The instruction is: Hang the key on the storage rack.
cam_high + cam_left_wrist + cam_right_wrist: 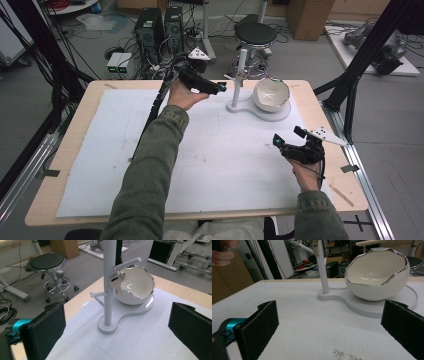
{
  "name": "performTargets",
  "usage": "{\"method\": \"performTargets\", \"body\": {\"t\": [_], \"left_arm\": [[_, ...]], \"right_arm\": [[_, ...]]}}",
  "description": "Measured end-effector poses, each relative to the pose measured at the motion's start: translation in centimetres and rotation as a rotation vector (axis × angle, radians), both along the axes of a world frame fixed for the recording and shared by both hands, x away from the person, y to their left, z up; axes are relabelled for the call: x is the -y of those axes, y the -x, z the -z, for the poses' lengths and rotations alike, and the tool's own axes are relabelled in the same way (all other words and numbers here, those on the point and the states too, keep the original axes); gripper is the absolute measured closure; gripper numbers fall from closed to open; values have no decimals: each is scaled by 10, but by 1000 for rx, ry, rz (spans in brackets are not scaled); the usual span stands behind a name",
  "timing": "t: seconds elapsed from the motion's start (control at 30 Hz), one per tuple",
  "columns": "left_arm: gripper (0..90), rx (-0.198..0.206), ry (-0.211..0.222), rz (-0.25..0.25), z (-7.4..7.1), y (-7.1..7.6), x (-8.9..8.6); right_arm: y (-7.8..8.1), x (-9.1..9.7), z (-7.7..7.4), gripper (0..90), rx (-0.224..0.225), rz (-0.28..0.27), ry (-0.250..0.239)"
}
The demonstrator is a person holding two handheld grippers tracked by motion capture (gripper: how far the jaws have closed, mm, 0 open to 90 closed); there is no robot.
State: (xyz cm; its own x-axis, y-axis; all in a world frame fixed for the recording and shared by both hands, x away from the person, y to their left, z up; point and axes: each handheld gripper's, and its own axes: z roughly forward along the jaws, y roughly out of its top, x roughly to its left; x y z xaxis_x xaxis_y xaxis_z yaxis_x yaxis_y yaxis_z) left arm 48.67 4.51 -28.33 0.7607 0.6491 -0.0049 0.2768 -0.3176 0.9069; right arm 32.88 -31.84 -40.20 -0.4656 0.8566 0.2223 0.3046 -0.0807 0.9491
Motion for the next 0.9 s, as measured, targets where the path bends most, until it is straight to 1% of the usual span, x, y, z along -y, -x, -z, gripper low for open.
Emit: {"method": "performTargets", "body": {"t": [0.03, 0.07, 0.1, 0.13, 0.17, 0.27, 0.33, 0.37, 0.4, 0.53, 0.57, 0.6, 0.63, 0.67, 0.73, 0.77, 0.8, 0.83, 0.9], "left_arm": [[16, 0, -2, -1, 1, 1, -3], [16, -3, 9, -7, 2, 2, -5], [16, -3, 8, -10, 5, 5, -11], [16, -3, 8, -10, 5, 5, -11], [16, -6, -3, -19, 7, 7, -15], [16, -5, 2, -20, 9, 9, -19], [16, -6, 4, -22, 9, 11, -23], [16, 3, 4, -28, 8, 14, -26], [16, 3, 4, -28, 8, 14, -26], [16, 11, 7, -44, 9, 19, -37], [16, 11, 13, -56, 11, 22, -43], [16, 11, 13, -56, 11, 22, -43], [16, 13, 22, -69, 15, 25, -50], [16, 13, 22, -69, 15, 25, -50], [16, 8, 28, -83, 19, 27, -58], [16, -1, 40, -92, 23, 29, -65], [16, -1, 40, -92, 23, 29, -65], [16, -5, 45, -99, 26, 31, -71], [16, -4, 51, -104, 27, 33, -73]], "right_arm": [[0, 0, 0, 4, -3, 1, 0], [0, 0, 0, 4, -3, 1, 0], [0, 0, 0, 4, -1, 2, 1], [0, 0, 0, 4, -1, 2, 1], [0, 0, 0, 4, -4, 2, 3], [0, 0, 0, 4, 0, 2, 4], [0, -1, 0, 4, -6, -1, 2], [0, -2, 0, 4, -7, -2, 3], [0, -2, 0, 4, -7, -2, 3], [0, -2, 0, 4, -5, 2, 4], [0, -2, 0, 4, -5, 1, 5], [0, -2, 0, 4, -5, 1, 5], [0, -2, 0, 4, -4, 1, 7], [0, -2, 0, 4, -4, 1, 7], [0, -2, 0, 4, 2, 1, 10], [0, -2, 0, 4, -4, 1, 9], [0, -2, 0, 4, -4, 1, 9], [0, -2, 0, 4, -2, 2, 11], [0, -2, 0, 4, -4, 1, 11]]}}
